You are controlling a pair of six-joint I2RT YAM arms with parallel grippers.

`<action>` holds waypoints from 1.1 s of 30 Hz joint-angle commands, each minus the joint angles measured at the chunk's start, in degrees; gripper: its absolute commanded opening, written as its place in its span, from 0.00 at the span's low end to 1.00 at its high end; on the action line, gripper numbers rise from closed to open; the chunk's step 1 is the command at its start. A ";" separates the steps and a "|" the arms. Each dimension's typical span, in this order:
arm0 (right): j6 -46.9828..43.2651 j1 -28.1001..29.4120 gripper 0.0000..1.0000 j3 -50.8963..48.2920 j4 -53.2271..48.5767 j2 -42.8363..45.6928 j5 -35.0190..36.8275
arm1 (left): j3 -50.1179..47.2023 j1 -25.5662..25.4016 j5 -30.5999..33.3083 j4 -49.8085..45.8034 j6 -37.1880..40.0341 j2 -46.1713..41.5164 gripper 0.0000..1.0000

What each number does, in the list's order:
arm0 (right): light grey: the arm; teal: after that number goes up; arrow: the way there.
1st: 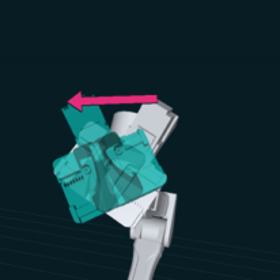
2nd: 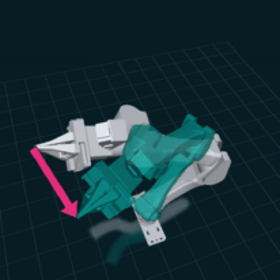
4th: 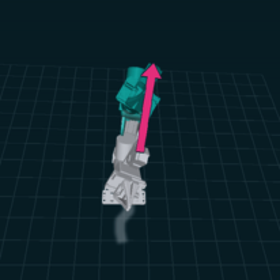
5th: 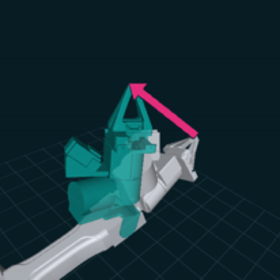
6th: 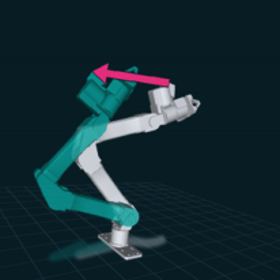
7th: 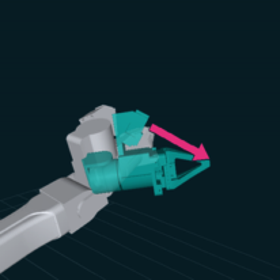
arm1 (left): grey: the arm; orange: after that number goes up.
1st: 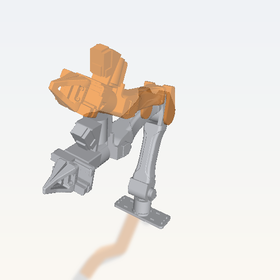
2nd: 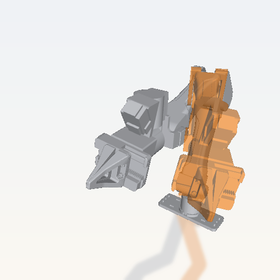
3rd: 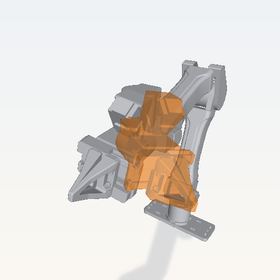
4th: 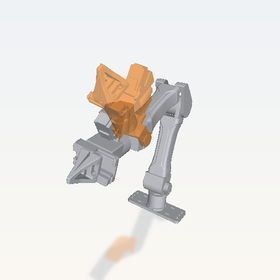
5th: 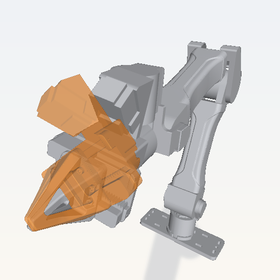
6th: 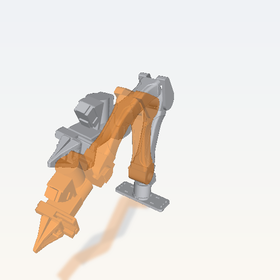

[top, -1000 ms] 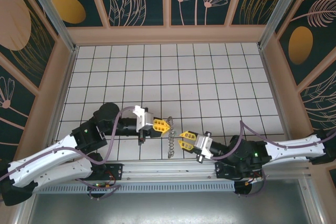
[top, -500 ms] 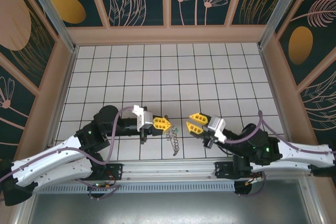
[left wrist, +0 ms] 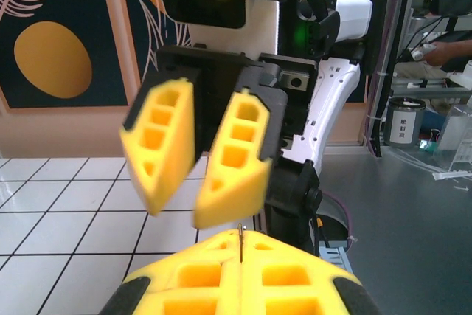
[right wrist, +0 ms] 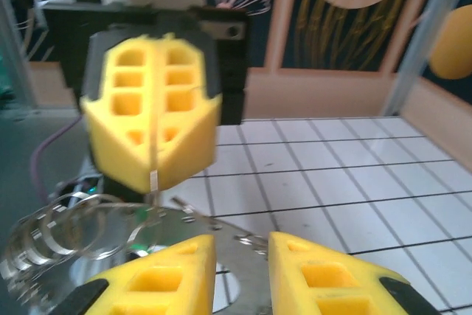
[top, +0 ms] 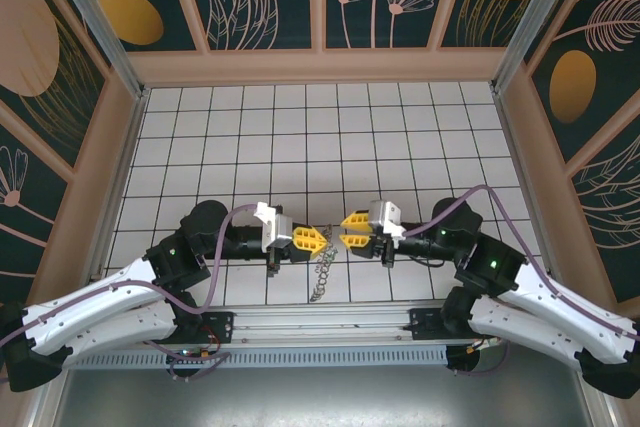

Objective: Put the keys on the keyring

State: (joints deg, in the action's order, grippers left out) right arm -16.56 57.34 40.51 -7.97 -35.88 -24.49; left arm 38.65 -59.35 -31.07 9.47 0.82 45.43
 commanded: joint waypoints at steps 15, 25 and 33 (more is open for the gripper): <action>1.52 -0.43 0.25 -1.32 3.88 0.25 -7.55 | 3.36 -0.03 -1.70 -1.54 1.80 0.27 0.00; 1.73 -0.54 0.25 -1.79 5.30 -0.61 -7.04 | 3.53 0.03 -2.31 -1.83 2.06 0.80 0.00; 1.79 -0.57 0.25 -2.19 5.43 -1.04 -7.33 | 3.64 0.01 -2.49 -1.92 1.95 0.63 0.00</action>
State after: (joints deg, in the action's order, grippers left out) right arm -15.66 57.30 39.20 -4.69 -36.71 -31.57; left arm 40.07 -59.35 -32.38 5.72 1.89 46.41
